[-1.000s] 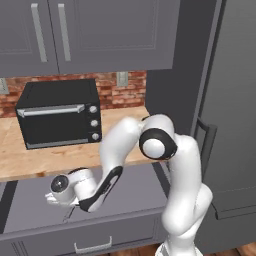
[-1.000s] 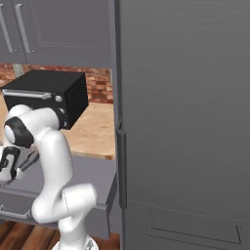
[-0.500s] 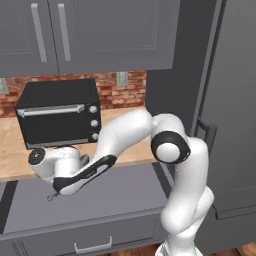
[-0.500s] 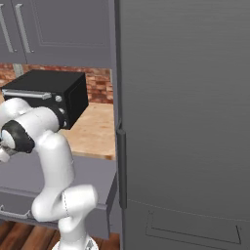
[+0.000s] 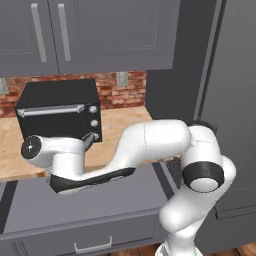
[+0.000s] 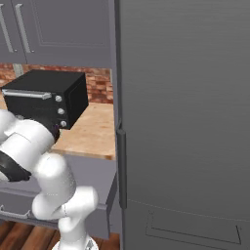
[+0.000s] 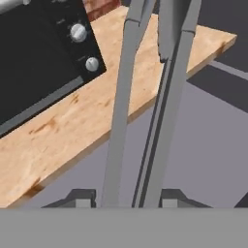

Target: Take the tongs from the drawer on the left and place them on the dining counter next to the tray containing the hot dog.

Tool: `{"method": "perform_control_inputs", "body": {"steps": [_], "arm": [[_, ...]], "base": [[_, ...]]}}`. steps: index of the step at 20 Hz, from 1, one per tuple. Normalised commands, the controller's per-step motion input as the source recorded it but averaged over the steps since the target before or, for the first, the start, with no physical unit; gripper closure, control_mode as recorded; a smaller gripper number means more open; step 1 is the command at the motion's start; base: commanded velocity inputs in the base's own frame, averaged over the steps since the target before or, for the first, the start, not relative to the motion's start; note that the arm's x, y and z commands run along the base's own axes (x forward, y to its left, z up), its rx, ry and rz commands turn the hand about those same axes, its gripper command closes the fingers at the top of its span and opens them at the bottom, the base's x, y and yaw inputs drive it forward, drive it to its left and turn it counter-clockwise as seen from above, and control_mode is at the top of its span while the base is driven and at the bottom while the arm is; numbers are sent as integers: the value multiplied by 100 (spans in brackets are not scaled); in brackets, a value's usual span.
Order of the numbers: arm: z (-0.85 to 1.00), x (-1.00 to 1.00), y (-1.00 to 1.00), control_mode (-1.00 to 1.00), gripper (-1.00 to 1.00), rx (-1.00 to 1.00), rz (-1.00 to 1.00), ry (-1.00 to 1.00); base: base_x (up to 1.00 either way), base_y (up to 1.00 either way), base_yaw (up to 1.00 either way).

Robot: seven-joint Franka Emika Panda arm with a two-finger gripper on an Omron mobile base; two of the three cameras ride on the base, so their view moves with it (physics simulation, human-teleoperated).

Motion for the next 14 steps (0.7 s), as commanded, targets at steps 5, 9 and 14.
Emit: {"method": "perform_control_inputs", "body": {"steps": [5, 9, 14], "arm": [[100, -1, -100, -100, 100, 53, 3, -7], [99, 2, -100, -100, 100, 51, 9, -4], [40, 8, -100, -100, 100, 35, 13, 0]], "base": [[0, 0, 0], [0, 0, 0], [0, 0, 0]]}}
